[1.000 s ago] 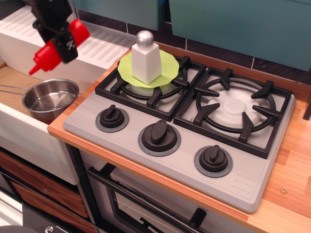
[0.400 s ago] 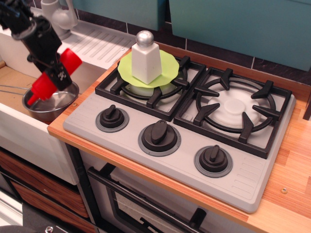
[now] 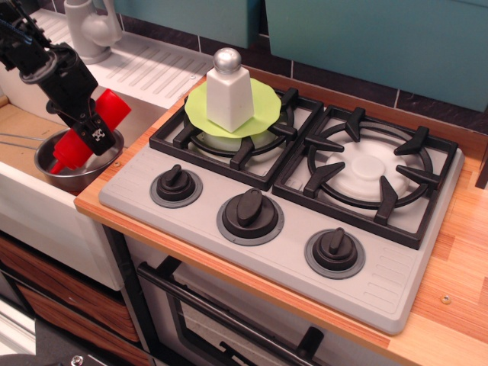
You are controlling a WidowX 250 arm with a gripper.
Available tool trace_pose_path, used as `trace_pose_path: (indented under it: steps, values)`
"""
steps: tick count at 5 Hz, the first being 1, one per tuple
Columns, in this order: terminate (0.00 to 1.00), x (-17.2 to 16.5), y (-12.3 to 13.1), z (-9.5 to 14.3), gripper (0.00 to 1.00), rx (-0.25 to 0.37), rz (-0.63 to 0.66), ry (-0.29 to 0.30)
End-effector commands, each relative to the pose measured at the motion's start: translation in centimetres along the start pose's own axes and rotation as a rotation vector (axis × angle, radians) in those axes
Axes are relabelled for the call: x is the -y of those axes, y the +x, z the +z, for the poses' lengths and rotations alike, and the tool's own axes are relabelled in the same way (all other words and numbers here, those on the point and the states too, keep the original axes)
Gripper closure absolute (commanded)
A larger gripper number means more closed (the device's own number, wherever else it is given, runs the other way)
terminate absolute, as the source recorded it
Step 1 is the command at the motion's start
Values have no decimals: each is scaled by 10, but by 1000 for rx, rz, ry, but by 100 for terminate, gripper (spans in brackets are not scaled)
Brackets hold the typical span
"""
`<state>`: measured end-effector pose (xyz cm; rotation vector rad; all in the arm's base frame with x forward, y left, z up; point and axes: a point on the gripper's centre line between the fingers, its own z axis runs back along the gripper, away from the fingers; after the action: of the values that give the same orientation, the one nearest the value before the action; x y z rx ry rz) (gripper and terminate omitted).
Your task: Put saltcontainer on plate and ketchupbottle in pot or pan in sink
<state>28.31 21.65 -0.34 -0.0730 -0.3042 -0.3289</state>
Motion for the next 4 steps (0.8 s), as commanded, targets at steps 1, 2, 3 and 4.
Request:
trace_pose_path:
  steps: [1, 2, 3, 4]
  values:
    - [0, -1, 11, 21, 0, 11, -11, 58]
    - [0, 4, 11, 32, 0, -9, -4, 52]
    - [0, 12, 10, 56, 0, -55, 14, 53]
    - [0, 23, 12, 81, 0, -99, 42, 55]
